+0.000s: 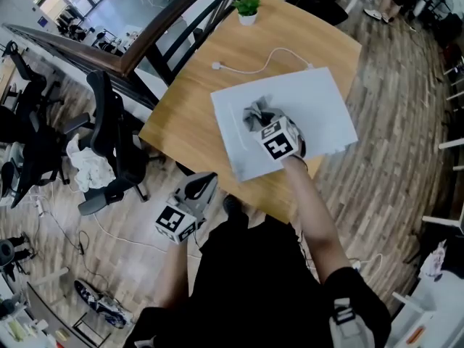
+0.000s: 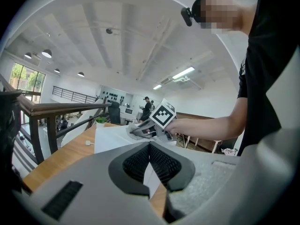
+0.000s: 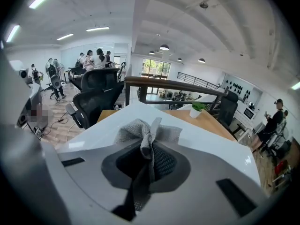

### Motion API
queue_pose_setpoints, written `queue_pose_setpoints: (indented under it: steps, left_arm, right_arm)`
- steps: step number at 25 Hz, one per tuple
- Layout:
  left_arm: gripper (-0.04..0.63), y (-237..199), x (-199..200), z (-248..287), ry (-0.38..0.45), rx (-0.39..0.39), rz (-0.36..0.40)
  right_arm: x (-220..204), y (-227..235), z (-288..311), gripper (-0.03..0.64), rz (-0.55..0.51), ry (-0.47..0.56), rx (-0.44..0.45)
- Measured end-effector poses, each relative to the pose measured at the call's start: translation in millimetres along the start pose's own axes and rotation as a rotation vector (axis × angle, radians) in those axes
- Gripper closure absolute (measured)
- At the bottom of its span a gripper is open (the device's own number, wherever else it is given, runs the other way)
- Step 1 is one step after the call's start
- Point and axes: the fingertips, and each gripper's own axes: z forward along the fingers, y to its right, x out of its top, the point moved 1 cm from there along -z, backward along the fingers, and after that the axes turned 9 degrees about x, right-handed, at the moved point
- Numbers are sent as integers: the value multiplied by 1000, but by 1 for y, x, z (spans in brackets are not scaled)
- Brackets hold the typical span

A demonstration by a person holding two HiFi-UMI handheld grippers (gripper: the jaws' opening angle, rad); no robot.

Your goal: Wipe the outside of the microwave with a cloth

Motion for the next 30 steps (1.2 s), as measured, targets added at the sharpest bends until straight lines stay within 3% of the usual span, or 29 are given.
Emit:
queue_pose_setpoints:
  steps: [30]
  left_arm:
    - [592,55,11,53,16,52,-8]
  right_arm:
    - [-46,117,-38,594,49,9,-43]
